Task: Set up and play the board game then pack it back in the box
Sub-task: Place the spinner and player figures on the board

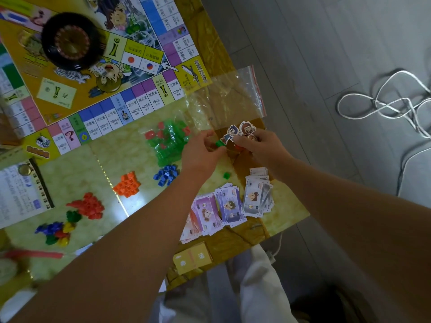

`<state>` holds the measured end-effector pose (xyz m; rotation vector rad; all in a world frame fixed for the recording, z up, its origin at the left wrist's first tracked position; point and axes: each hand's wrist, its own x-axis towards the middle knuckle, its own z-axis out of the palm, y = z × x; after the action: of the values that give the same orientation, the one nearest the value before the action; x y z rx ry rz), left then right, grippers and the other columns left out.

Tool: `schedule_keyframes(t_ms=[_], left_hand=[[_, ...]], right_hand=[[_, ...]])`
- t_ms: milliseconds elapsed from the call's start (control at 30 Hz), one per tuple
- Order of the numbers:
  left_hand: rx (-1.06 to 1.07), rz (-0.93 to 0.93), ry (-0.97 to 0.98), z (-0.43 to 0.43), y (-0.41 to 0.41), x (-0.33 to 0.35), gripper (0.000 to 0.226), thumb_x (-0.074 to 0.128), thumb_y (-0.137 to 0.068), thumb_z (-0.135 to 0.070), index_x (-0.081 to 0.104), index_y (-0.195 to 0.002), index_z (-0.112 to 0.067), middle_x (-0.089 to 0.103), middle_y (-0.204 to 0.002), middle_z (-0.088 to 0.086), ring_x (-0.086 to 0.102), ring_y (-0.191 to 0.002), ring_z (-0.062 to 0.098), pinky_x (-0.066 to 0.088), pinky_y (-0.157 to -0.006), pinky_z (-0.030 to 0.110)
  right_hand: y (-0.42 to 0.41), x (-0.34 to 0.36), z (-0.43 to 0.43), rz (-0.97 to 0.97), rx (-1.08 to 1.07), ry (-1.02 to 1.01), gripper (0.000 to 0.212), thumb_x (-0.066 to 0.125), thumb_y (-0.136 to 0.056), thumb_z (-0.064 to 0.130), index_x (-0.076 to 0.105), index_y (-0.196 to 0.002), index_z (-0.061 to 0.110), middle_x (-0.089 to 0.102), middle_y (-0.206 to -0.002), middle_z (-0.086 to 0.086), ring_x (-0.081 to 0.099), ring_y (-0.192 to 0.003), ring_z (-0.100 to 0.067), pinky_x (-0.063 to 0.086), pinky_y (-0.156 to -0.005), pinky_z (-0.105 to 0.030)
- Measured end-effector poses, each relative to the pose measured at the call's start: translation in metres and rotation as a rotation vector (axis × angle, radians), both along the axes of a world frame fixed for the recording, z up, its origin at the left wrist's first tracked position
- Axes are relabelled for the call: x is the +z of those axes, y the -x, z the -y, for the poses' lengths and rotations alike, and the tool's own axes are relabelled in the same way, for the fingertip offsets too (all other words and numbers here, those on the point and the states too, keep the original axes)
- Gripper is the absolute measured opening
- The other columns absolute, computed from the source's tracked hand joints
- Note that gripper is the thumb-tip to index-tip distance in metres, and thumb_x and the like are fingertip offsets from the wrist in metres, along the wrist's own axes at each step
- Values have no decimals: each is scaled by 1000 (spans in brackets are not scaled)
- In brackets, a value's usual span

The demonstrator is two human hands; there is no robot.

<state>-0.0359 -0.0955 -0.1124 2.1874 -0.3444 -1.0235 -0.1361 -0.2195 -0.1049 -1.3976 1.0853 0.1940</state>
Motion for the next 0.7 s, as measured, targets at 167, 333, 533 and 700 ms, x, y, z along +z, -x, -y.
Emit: schedule_keyframes(t_ms=[167, 333, 533, 700], left_hand=[[48, -287, 86, -6, -4, 11, 7, 72, -84, -14, 69, -89, -17, 66, -85, 9, 56, -72, 19, 50, -68, 36], [177, -446, 261, -11, -15, 24, 6, 61, -92, -9, 67, -92, -8, 67, -85, 11, 61, -72, 18, 48, -61, 20], [347, -420, 311, -30, -33, 34, 21, 53, -91, 7, 65, -109, 7, 71, -72, -2, 64, -60, 8, 53, -61, 19], [439, -444, 376, -65, -61, 45, 23, 50, -91, 10, 60, -111, 12, 70, -80, 9, 68, -66, 19, 59, -71, 28]], right_hand=[[-14, 7, -3, 22, 49, -5, 31, 68, -89, 22, 52, -62, 18, 52, -51, 10, 45, -46, -1, 37, -50, -16], [-34, 10, -5, 37, 35, -59, 32, 71, -87, 23, 51, -63, 16, 47, -54, 4, 42, -50, -9, 36, -55, -25], [-66, 27, -20, 27, 208, 16, 27, 69, -88, 26, 58, -79, 2, 48, -61, 0, 40, -51, -7, 34, -53, -23], [-107, 38, -54, 91, 326, 30, 16, 71, -85, 25, 67, -82, 10, 68, -72, -8, 66, -68, -20, 55, -65, -41]])
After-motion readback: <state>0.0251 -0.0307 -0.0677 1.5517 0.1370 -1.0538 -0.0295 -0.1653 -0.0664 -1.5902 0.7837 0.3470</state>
